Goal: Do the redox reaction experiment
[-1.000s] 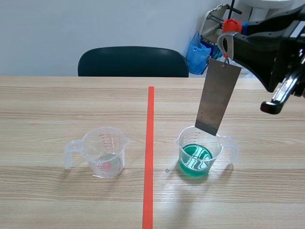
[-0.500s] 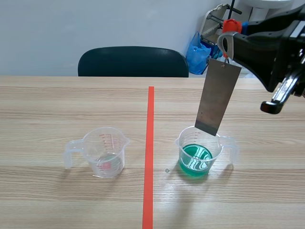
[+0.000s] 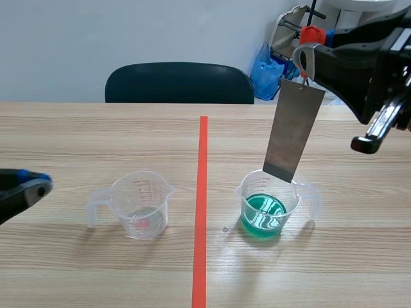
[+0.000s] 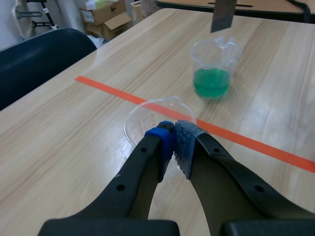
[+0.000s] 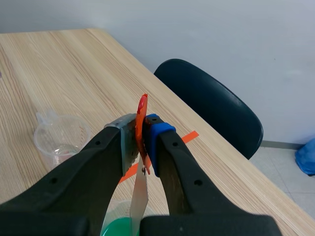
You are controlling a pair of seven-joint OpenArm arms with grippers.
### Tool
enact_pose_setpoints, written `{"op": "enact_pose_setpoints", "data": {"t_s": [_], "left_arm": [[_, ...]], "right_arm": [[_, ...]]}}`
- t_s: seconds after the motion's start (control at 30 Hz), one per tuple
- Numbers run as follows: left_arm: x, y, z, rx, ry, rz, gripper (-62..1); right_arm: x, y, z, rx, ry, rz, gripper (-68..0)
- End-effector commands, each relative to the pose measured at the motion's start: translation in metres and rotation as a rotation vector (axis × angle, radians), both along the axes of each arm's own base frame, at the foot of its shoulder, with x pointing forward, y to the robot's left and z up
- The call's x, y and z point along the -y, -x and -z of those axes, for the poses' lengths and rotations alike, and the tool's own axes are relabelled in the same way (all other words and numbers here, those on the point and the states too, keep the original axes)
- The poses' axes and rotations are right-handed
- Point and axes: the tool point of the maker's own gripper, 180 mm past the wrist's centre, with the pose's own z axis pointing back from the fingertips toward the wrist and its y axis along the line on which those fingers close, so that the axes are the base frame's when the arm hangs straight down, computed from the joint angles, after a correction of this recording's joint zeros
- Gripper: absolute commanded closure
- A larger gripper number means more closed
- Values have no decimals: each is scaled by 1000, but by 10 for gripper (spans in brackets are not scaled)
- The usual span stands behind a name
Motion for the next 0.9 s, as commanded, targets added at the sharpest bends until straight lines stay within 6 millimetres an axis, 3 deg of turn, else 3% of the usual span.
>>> {"op": "enact_pose_setpoints", "data": {"t_s": [0.0,0.43,0.63,0.87], "left_arm": [[12,-11,-8,17,28,11,-25],[137,-61,-17,-16,76,215,-25],[169,-77,-10,-44,111,239,-26],[192,-89,-13,-47,132,255,-27]], "right_arm": [[0,0,-11,30,-15,-4,-7],[0,0,-11,30,-15,-4,-6],[0,0,-11,30,-15,-5,-6],[0,0,-11,30,-15,-5,-6]]}}
